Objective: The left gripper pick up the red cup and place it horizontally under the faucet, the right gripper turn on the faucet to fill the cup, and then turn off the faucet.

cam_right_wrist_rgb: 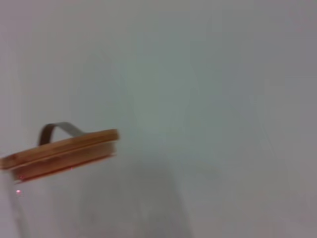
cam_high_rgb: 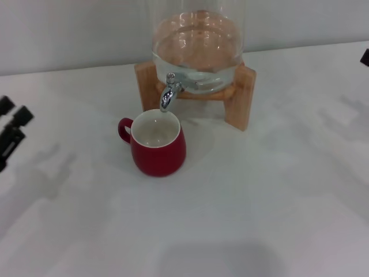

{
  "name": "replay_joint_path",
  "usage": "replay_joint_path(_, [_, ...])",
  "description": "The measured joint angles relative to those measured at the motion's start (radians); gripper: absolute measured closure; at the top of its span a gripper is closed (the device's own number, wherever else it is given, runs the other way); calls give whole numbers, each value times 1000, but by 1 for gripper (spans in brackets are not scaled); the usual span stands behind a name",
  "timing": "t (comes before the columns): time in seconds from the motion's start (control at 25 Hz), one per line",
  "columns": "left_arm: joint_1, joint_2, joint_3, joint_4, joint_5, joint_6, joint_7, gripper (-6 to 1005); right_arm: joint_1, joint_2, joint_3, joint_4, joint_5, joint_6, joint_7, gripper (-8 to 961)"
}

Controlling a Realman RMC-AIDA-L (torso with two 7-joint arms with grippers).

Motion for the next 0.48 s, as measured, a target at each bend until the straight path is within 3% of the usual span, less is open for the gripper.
replay_joint_path(0.48, [29,0,2,-12,-109,-5,-30,370,2,0,-76,-11,-65,39,2,158])
